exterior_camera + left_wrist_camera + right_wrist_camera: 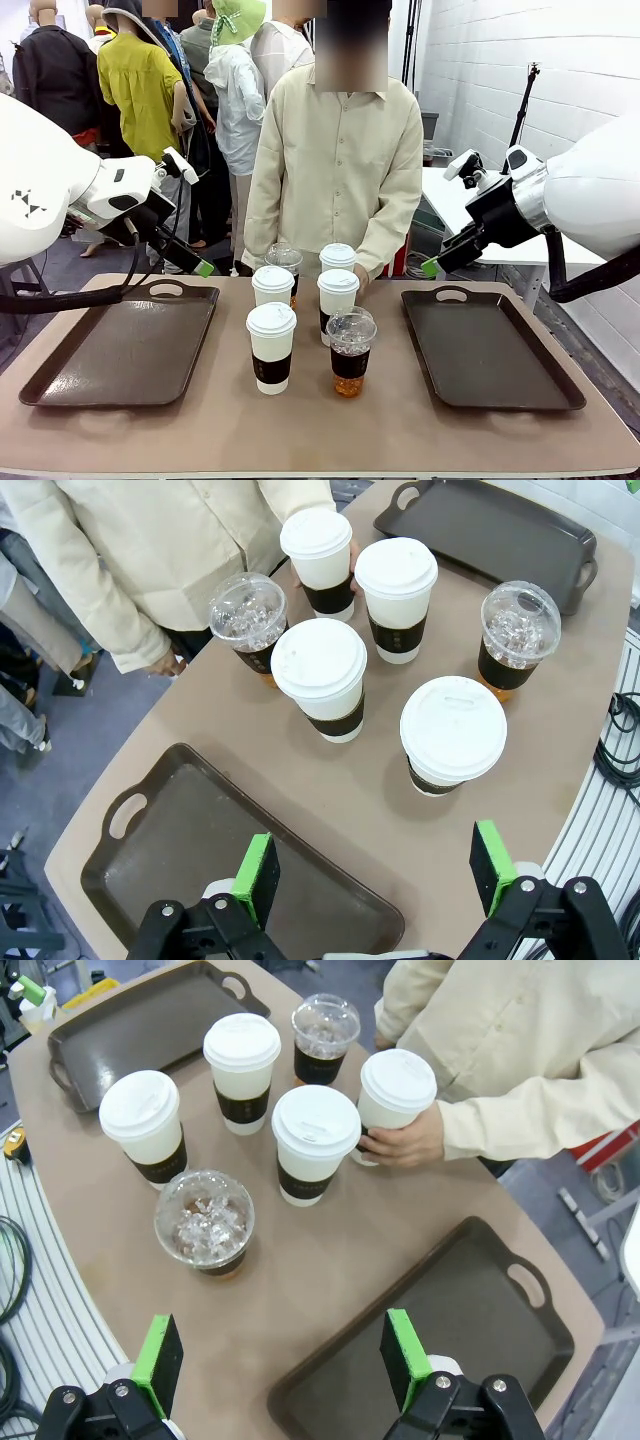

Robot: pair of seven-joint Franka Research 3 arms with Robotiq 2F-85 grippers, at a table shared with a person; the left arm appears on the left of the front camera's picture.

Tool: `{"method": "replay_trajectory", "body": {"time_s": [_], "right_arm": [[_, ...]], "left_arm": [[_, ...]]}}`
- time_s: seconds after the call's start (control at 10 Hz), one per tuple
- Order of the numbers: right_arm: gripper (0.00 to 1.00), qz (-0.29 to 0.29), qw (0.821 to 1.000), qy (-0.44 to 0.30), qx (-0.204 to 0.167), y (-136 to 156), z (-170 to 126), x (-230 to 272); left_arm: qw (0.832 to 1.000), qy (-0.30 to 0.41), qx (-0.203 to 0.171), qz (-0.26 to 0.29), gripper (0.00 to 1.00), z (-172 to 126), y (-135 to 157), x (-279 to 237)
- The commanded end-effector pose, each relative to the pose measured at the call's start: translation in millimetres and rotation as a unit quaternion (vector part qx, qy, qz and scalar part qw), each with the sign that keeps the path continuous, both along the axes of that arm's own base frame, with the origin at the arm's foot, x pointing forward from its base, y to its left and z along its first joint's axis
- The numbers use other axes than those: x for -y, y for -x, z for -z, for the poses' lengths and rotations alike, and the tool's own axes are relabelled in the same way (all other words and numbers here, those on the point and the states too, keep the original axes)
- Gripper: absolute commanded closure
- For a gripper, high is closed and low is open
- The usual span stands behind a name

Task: Distribute the coffee onto the tray.
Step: Pick up one iced Americano and place it on the right Handle tray.

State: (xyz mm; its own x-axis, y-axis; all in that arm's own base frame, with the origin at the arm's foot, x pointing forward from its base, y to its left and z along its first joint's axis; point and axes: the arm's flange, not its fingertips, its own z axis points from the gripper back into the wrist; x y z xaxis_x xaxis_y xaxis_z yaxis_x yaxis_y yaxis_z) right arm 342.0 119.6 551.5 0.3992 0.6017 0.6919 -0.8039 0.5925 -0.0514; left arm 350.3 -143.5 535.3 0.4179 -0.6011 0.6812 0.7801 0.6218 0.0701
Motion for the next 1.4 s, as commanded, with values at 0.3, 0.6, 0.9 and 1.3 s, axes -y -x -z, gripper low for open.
{"method": "replay_trajectory", "body": {"time_s": [0.3, 0.6, 0.9, 1.3], "right_arm": [[0.00, -0.001, 1.000, 0.000, -0.002, 0, 1, 0], [0.00, -0.001, 1.000, 0.000, -0.002, 0, 1, 0], [0.00, -0.031, 0.998, 0.044, -0.038, -16, 3, -2], [0.00, -0.087, 0.981, 0.146, -0.090, -31, 27, -2]], "left_arm": [[1.000, 0.001, -0.006, 0.001, 0.00, 1, 1, 0], [1.000, 0.001, -0.006, 0.001, 0.00, 1, 1, 0], [1.000, 0.001, -0.006, 0.001, 0.00, 1, 1, 0], [1.000, 0.001, -0.006, 0.001, 0.00, 1, 1, 0]]}}
